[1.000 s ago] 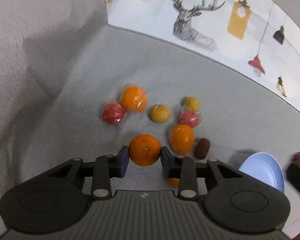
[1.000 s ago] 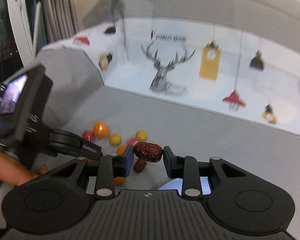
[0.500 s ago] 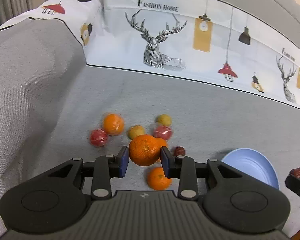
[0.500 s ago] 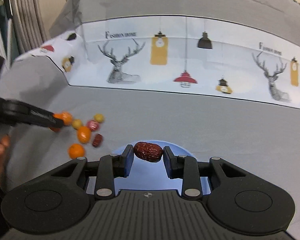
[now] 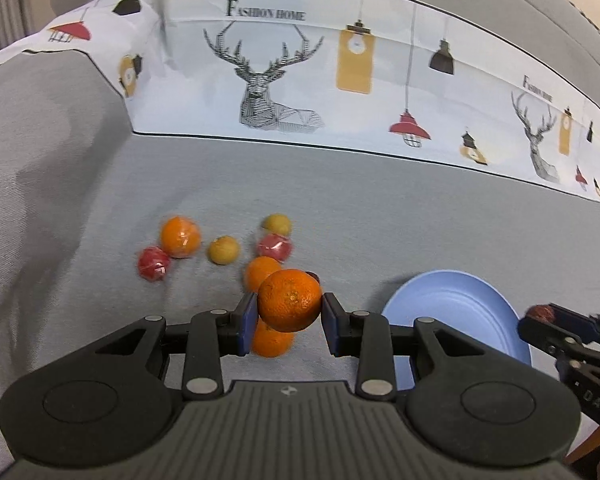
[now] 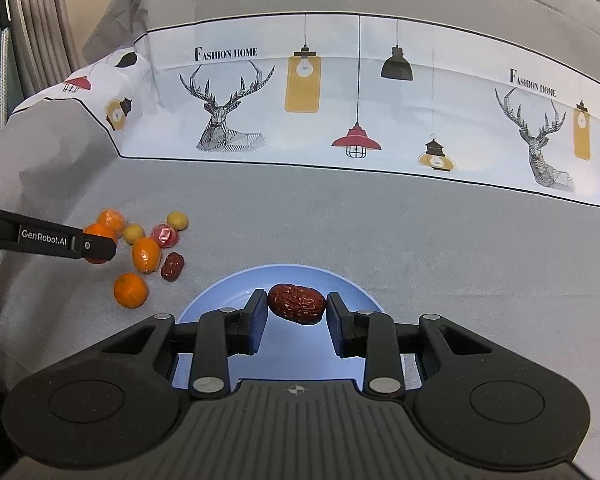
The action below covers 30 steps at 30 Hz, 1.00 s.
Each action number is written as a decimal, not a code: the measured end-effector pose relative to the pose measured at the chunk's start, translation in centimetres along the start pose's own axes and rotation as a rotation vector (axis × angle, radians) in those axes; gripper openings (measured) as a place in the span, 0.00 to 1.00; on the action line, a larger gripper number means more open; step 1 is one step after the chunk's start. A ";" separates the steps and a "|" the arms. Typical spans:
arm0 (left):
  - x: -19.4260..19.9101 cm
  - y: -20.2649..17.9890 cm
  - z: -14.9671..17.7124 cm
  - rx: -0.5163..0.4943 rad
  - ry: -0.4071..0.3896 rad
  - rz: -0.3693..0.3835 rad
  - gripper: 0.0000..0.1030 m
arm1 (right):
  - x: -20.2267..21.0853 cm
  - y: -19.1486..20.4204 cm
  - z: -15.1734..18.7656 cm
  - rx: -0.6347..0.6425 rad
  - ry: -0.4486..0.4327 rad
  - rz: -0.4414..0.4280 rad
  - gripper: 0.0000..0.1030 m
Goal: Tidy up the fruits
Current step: 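Carry the date over the blue plate with the right tool while the left tool carries the orange there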
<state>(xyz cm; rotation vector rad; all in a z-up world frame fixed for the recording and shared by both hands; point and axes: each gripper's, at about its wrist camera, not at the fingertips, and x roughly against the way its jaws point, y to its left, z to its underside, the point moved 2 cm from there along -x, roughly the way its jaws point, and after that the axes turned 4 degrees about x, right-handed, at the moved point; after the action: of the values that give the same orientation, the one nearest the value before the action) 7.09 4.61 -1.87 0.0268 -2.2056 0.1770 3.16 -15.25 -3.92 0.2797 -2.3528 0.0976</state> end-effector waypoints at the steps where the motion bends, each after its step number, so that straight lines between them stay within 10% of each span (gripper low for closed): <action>1: -0.1 -0.1 0.0 -0.004 0.000 0.003 0.37 | -0.1 0.0 0.0 0.002 0.002 0.001 0.33; 30: -1.2 -1.6 0.1 -0.016 0.013 0.082 0.37 | 0.2 -1.5 0.4 -0.004 -0.002 0.009 0.33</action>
<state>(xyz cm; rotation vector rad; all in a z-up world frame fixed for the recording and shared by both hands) 7.93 2.94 -2.70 -0.0740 -2.1963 0.2047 3.09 -16.85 -4.12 0.2672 -2.3563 0.0971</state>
